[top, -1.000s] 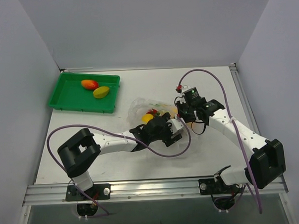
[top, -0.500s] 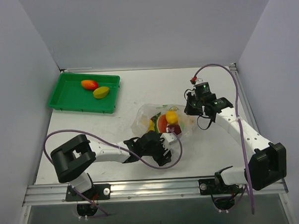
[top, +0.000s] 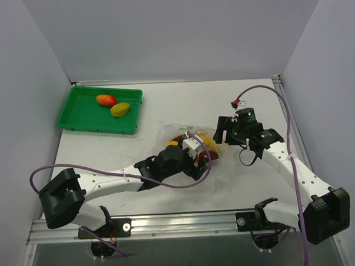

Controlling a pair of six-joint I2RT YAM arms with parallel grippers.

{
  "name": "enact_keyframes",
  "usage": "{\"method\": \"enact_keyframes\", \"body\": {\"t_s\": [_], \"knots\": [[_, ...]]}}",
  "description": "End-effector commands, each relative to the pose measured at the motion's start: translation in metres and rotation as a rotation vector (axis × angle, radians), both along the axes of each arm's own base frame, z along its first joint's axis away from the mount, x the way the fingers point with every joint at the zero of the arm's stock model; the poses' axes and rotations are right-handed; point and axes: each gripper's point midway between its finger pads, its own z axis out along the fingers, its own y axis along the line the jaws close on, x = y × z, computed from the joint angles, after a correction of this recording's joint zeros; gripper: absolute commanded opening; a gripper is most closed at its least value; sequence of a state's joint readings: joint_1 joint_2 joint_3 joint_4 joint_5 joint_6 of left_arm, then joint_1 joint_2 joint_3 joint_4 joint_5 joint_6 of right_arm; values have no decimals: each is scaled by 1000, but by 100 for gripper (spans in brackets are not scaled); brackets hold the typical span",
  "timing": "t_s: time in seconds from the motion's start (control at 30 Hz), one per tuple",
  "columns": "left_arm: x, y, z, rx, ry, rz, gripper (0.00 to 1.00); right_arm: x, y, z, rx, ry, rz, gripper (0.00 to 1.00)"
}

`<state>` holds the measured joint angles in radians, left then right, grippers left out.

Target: Untie the knot of the plastic bag and take out the fruit

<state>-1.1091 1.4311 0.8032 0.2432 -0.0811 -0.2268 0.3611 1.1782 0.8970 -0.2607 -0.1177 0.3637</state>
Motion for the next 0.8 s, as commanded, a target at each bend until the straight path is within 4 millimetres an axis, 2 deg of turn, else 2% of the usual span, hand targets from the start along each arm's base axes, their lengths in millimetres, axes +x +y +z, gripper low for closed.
{"method": "enact_keyframes", "body": {"t_s": [0.0,0.03,0.1,0.17,0.3,0.4,0.43,0.47,0.5,0.53,0.6,0.63,0.67,0.73,0.77], "knots": [[19,-1,37,-94,-19,115,87,-7,-2,12,28,-52,-5,72],[21,0,36,-92,-17,128,87,-10,-2,14,43,-59,-9,78],[26,-1,29,-78,5,157,87,-17,-4,9,51,-44,-17,80],[30,-1,22,-60,26,192,87,-25,-6,7,64,-29,-37,80],[40,-4,17,-60,47,251,87,-45,-12,-14,65,32,-62,75],[48,-9,17,-66,53,286,87,-55,-15,-25,73,66,-72,62],[50,-10,17,-65,56,299,86,-60,-17,-32,70,76,-83,51],[52,-10,9,-48,68,316,87,-61,-19,-34,68,78,-91,45],[56,-12,11,-51,63,335,87,-63,-20,-36,66,80,-99,39],[58,-13,10,-49,66,340,87,-63,-22,-36,63,77,-105,28],[61,-16,2,-39,77,359,87,-63,-23,-36,62,73,-108,20],[64,-17,3,-42,77,372,87,-63,-23,-36,61,73,-109,11],[65,-18,-6,-28,92,386,87,-63,-24,-36,60,68,-113,8],[70,-19,-11,-16,100,414,87,-63,-25,-35,52,65,-115,0],[71,-21,-13,-17,108,422,87,-63,-27,-36,46,64,-118,0]]}}
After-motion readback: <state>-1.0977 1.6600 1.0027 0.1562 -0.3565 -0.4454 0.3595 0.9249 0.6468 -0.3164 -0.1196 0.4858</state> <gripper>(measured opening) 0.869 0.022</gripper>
